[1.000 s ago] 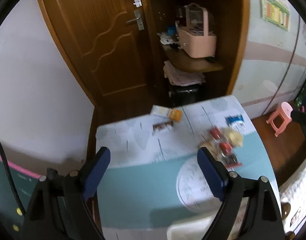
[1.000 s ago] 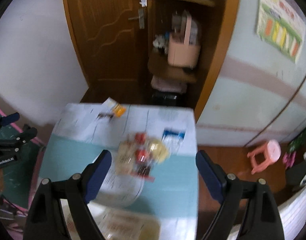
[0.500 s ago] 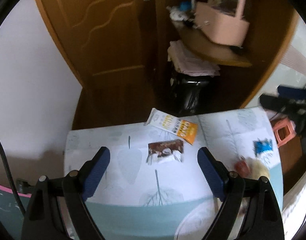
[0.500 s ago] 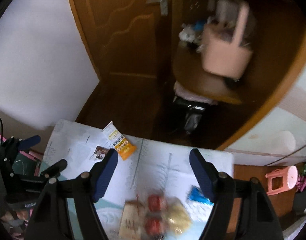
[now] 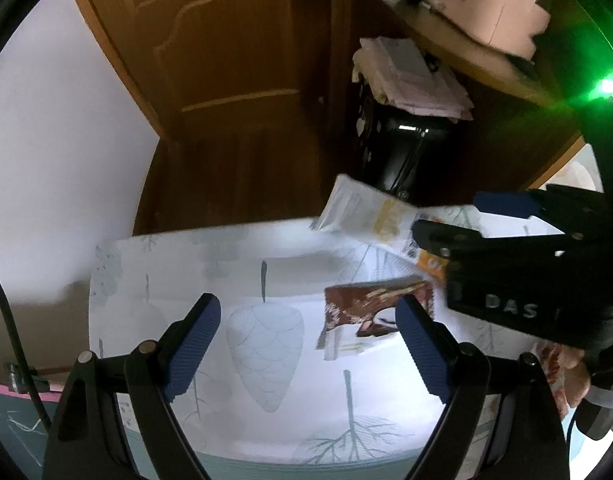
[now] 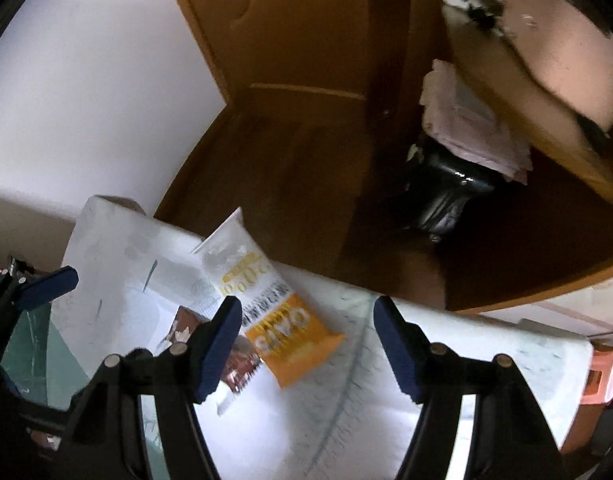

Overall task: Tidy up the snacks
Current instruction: 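Lift both tools from the tray toward the chocolate bar and white-orange packet, then grasp the brown chocolate bar with the left tool while the right tool grasps the white-orange packet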

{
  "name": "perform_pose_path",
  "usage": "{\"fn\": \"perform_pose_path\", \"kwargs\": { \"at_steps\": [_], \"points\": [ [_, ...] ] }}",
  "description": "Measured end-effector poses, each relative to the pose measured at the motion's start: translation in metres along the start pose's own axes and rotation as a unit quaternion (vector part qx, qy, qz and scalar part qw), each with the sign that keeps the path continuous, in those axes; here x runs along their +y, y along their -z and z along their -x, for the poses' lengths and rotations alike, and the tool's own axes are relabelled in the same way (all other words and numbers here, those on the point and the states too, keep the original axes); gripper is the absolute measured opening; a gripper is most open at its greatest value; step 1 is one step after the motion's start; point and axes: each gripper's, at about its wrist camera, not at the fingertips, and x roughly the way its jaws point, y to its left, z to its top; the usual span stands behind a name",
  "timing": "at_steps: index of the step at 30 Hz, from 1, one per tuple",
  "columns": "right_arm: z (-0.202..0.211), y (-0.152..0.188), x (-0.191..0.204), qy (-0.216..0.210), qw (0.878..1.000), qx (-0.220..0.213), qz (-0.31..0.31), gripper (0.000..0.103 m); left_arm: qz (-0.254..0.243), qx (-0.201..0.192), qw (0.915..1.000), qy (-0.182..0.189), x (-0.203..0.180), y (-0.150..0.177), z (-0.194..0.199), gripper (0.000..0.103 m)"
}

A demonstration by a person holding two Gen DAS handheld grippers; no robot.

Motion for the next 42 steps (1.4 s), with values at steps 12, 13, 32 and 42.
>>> {"fn": "perform_pose_path", "kwargs": {
  "at_steps": [12,13,32,42],
  "points": [
    [-0.027,0.0,0.013,-0.055,0.998,0.028,0.022,0.045,-0.084,0.001,0.9962,0.024,-0.014,0.009,-0.005,0.088],
    [-0.028,-0.001,0.013,-0.056,0.998,0.031,0.022,0.044,-0.101,0.001,0.9946,0.024,-0.017,0.01,-0.005,0.088],
    [-0.009,0.042,-0.044,-0.122,0.987,0.06,-0.086,0.016,-0.315,-0.001,0.9478,0.051,-0.055,0.005,-0.023,0.088],
    [-0.002,0.061,-0.049,-0.128,0.984,0.06,-0.112,0.017,-0.232,0.042,0.9695,0.067,-0.063,-0.005,-0.048,0.09]
  ]
}}
